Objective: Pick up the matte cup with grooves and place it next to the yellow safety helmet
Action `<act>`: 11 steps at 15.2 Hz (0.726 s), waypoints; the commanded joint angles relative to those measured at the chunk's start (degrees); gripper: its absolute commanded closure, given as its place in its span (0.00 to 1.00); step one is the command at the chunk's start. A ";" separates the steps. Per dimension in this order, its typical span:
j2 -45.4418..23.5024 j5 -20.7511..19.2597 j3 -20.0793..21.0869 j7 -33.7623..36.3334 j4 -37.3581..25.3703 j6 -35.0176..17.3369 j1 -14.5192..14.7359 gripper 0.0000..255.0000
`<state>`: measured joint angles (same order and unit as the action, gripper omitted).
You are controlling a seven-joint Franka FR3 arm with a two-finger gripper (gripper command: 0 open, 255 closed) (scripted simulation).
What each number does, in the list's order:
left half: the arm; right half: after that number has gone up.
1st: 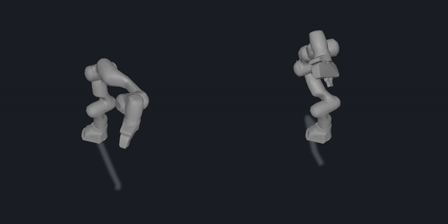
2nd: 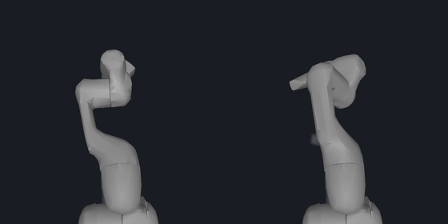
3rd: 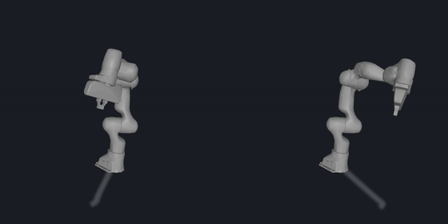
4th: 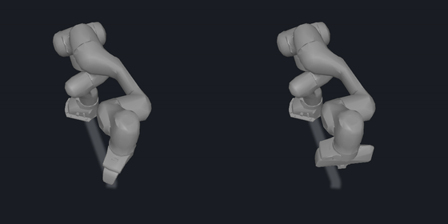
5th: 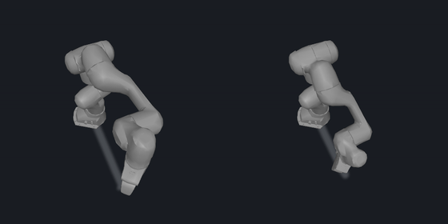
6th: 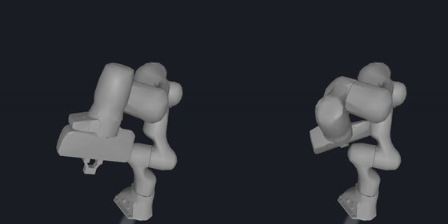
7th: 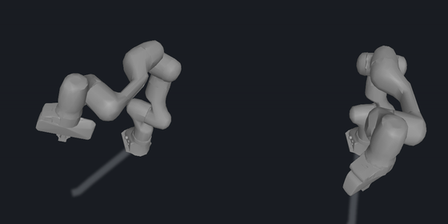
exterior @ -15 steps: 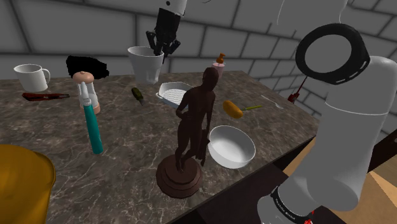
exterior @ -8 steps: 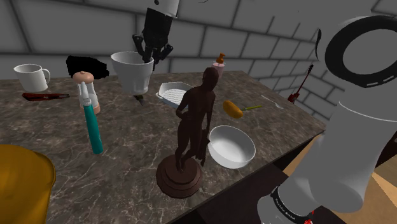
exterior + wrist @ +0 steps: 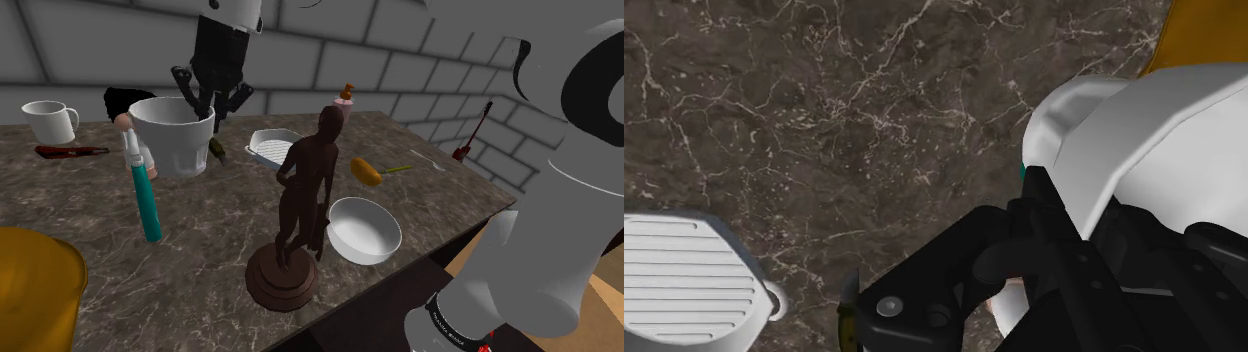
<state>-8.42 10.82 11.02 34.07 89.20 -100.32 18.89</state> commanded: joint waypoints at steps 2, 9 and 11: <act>0.52 -0.36 1.68 4.05 0.62 -0.96 2.34 1.00; 0.17 -1.69 5.45 13.13 0.73 -3.15 7.73 1.00; -0.46 -2.30 6.53 15.84 0.08 -3.59 9.34 1.00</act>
<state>-8.00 8.99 17.04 48.45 90.29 -103.79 27.40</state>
